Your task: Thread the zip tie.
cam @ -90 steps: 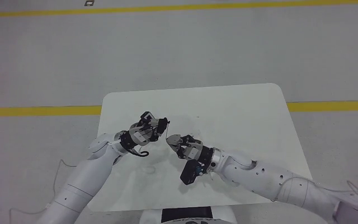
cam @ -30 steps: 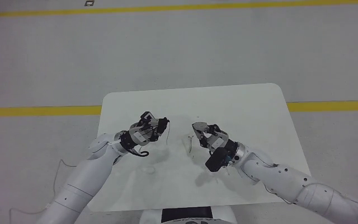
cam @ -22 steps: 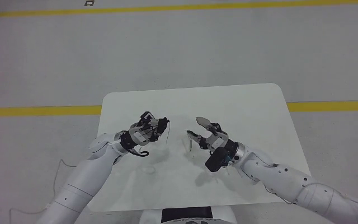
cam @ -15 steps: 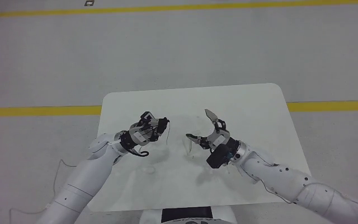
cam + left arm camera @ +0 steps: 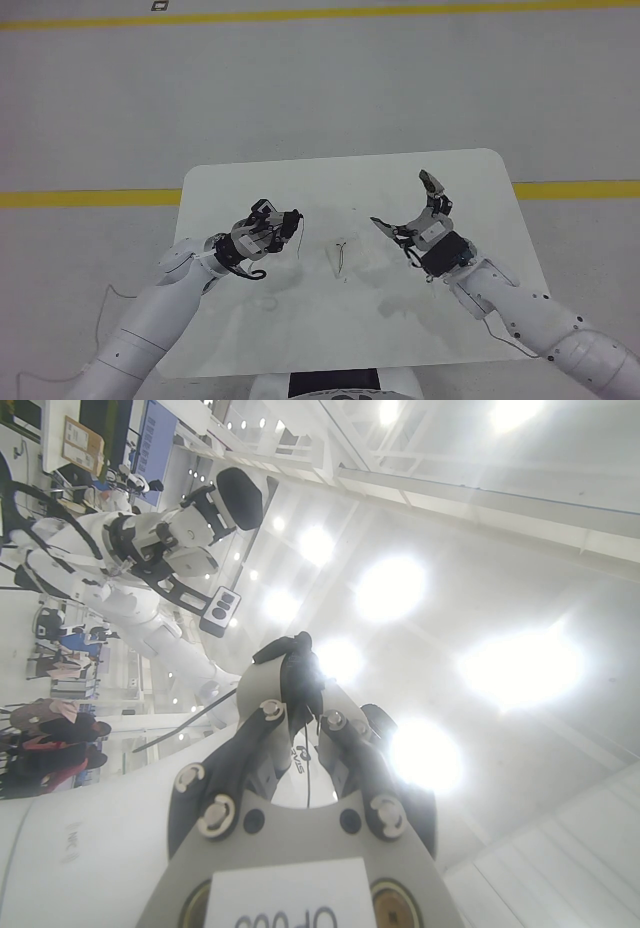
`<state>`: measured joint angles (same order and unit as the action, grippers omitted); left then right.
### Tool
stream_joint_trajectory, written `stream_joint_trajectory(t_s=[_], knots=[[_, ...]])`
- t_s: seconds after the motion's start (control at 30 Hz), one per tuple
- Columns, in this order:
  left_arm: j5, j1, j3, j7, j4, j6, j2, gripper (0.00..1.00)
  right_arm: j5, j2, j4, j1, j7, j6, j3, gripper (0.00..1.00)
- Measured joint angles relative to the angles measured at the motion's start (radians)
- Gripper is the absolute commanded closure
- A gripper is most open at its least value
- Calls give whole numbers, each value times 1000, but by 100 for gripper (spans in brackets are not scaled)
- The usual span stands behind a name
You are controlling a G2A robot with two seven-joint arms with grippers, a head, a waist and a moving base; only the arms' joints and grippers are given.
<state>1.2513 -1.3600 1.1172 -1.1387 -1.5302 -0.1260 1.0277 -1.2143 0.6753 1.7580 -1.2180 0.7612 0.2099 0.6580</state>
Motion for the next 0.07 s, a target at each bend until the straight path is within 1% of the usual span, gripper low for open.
stream_joint_trajectory(t_s=[0.07], knots=[[0,0,0,0,0,0,0,100,0,0,0,1,0,1,-1,0]])
